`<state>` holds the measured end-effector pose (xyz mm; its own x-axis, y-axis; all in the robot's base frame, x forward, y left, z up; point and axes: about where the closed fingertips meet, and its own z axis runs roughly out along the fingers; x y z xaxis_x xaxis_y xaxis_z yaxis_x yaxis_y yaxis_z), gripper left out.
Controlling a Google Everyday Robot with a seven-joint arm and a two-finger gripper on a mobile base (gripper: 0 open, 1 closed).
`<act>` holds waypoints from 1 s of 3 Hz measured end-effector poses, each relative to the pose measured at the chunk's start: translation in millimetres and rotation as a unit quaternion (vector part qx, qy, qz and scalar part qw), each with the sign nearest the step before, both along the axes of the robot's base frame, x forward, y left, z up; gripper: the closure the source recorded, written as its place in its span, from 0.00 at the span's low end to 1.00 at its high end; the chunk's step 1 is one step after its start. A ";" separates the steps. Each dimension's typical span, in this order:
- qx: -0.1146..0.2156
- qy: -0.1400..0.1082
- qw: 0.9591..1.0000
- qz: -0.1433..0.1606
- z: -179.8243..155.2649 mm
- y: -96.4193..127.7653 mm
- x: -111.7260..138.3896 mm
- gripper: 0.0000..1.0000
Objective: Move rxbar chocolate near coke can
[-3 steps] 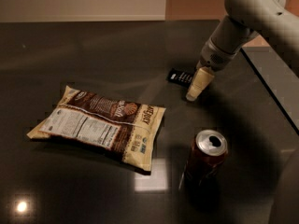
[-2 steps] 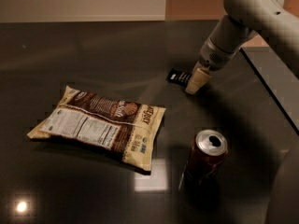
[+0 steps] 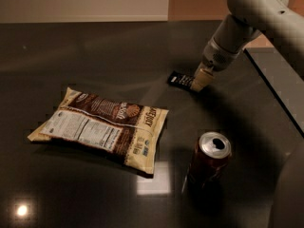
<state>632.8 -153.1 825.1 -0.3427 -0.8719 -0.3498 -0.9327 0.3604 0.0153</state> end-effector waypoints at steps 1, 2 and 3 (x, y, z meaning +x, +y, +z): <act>0.000 0.000 1.000 0.000 0.1 0.0 -0.1 1.00; 0.000 0.000 1.000 0.000 0.3 -0.1 -0.2 1.00; 0.000 0.000 1.000 0.000 0.3 -0.1 -0.2 1.00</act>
Offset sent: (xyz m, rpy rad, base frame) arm -0.1393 -0.0517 0.0745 0.0544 -0.0138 0.0025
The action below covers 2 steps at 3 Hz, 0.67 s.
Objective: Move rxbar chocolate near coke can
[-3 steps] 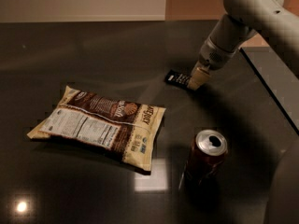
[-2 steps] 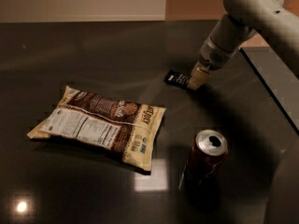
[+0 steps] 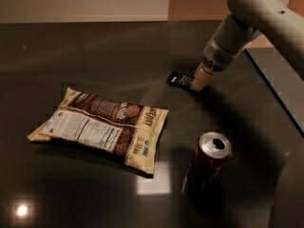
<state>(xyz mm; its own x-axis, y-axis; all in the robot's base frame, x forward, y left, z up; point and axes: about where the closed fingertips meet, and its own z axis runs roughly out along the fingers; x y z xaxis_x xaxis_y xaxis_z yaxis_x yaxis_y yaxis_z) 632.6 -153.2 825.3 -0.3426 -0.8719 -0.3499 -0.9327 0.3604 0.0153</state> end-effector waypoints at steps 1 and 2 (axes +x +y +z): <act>0.000 0.000 1.000 0.000 0.0 0.0 -0.1 1.00; 0.020 -0.018 1.000 0.006 36.1 -13.0 -41.2 1.00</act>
Offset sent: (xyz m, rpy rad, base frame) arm -0.1547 -0.0515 0.1399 0.1462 -0.1349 0.0434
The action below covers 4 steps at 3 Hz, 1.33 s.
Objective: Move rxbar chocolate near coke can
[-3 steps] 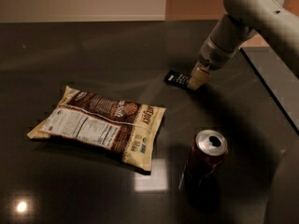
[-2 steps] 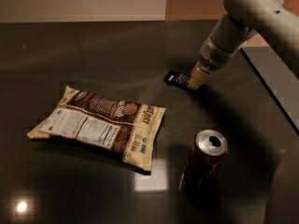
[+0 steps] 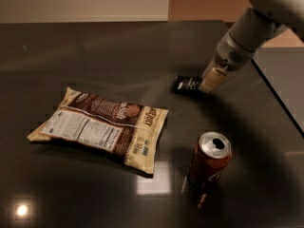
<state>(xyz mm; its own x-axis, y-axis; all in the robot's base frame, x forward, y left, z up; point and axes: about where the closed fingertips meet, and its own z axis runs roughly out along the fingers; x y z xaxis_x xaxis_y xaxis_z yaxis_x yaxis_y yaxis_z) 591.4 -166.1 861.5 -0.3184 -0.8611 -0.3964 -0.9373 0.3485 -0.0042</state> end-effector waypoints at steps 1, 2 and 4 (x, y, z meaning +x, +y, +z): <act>0.027 -0.022 0.999 0.010 44.0 -13.5 -47.8 1.00; 0.040 -0.036 0.998 0.015 70.1 -21.4 -76.2 1.00; 0.046 -0.016 0.999 0.012 67.6 -28.3 -109.3 1.00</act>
Offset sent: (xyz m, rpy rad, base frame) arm -0.1117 -0.0334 0.1022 0.1093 -0.0999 0.0409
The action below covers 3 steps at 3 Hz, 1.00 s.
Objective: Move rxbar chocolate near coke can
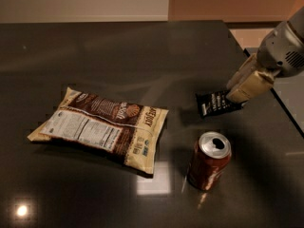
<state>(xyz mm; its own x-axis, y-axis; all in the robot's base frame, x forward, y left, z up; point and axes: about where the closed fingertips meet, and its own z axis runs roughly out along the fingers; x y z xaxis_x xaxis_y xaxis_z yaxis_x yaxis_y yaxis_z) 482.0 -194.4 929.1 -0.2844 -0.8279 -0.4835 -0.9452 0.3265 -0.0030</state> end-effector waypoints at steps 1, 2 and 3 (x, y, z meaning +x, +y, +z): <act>0.003 0.028 1.000 0.009 -13.4 3.8 -18.8 1.00; 0.008 0.060 0.998 0.019 -30.1 8.7 -33.1 1.00; 0.014 0.088 0.996 0.029 -43.8 15.3 -42.3 1.00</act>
Offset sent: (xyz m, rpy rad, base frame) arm -0.0567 0.0116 -0.0545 0.0275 0.2329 0.0687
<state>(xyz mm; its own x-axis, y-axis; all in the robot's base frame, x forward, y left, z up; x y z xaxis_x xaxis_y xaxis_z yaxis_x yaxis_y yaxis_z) 439.8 -179.1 885.3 -0.3179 -0.8324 -0.4539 -0.9479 0.2682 0.1720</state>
